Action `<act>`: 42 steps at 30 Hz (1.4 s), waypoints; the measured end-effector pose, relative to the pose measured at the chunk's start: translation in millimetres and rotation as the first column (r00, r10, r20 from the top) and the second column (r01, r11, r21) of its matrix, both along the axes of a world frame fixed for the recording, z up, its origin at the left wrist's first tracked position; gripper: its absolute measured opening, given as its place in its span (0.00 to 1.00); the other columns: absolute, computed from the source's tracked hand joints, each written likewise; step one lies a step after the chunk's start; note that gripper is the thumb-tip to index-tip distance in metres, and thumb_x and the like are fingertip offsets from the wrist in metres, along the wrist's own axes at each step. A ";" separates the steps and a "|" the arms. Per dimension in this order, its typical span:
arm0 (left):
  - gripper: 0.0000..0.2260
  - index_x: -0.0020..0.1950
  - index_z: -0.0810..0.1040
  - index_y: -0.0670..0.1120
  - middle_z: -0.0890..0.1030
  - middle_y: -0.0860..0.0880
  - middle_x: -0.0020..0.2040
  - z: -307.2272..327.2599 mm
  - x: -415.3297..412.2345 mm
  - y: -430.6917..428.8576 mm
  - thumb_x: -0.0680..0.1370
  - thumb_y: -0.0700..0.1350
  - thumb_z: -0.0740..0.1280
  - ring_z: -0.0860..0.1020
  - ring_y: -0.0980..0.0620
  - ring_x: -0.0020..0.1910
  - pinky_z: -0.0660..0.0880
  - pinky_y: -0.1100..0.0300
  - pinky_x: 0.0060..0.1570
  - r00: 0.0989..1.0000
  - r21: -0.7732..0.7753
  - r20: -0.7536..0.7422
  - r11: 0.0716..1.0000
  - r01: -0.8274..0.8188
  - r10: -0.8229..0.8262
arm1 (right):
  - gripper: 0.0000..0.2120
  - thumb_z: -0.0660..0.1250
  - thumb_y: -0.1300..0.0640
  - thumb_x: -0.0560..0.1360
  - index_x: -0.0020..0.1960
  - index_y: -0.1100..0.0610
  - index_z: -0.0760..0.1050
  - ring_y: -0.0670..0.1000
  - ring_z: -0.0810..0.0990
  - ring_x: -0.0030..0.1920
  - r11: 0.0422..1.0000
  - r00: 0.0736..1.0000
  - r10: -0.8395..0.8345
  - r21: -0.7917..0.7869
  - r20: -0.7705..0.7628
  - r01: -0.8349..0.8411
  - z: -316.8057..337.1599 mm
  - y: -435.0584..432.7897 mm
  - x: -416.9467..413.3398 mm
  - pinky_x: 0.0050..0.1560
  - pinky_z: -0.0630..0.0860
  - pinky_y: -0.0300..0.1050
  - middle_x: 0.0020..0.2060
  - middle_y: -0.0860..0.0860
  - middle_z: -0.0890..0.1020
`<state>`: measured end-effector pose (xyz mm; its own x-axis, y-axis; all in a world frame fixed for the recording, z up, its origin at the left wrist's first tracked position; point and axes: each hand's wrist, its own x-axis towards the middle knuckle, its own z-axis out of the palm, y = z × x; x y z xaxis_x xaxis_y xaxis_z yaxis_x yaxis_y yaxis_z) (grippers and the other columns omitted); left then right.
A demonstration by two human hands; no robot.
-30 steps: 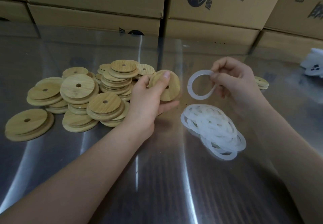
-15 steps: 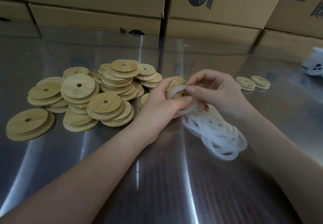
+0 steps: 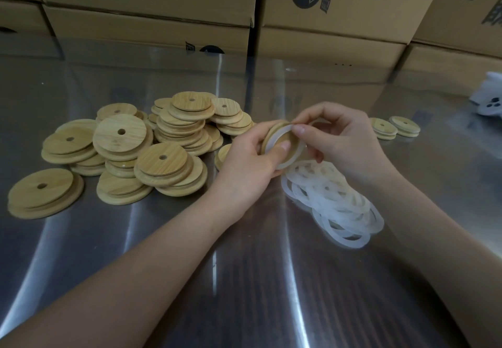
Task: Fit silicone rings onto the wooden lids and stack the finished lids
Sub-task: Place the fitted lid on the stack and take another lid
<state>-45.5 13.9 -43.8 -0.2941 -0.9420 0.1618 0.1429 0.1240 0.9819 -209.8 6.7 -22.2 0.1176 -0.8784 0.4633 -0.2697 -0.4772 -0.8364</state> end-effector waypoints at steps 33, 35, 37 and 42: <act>0.11 0.61 0.79 0.47 0.83 0.51 0.52 -4.9 -0.9 -0.4 0.80 0.39 0.65 0.80 0.52 0.55 0.77 0.46 0.59 0.971 -0.253 0.179 0.961 -0.110 0.158 | 0.06 0.71 0.62 0.74 0.42 0.52 0.82 0.47 0.79 0.33 0.999 0.998 0.039 0.039 -0.043 -0.037 0.1 -3.8 -7.5 0.33 0.75 0.38 0.34 0.48 0.82; 0.10 0.60 0.80 0.47 0.83 0.51 0.51 -4.9 -0.6 0.1 0.80 0.40 0.66 0.81 0.52 0.54 0.77 0.46 0.58 0.971 -0.255 0.177 0.960 -0.113 0.162 | 0.07 0.71 0.63 0.74 0.41 0.51 0.82 0.47 0.79 0.33 0.997 0.997 0.056 0.046 -0.055 -0.054 0.3 -4.4 -7.6 0.33 0.75 0.38 0.34 0.48 0.82; 0.10 0.59 0.80 0.47 0.83 0.51 0.51 -4.8 0.2 0.7 0.80 0.41 0.66 0.81 0.53 0.53 0.78 0.46 0.57 0.970 -0.255 0.180 0.960 -0.115 0.164 | 0.08 0.71 0.62 0.73 0.40 0.50 0.82 0.47 0.79 0.33 0.996 0.995 0.069 0.054 -0.068 -0.066 0.3 -4.9 -7.5 0.33 0.75 0.38 0.34 0.48 0.82; 0.10 0.60 0.81 0.48 0.84 0.53 0.51 -3.4 1.3 1.6 0.79 0.42 0.67 0.81 0.54 0.54 0.78 0.47 0.57 0.965 -0.276 0.188 0.953 -0.125 0.181 | 0.07 0.71 0.61 0.73 0.41 0.50 0.82 0.47 0.79 0.34 0.995 0.992 0.086 0.056 -0.093 -0.081 0.4 -5.3 -8.3 0.34 0.76 0.39 0.34 0.48 0.82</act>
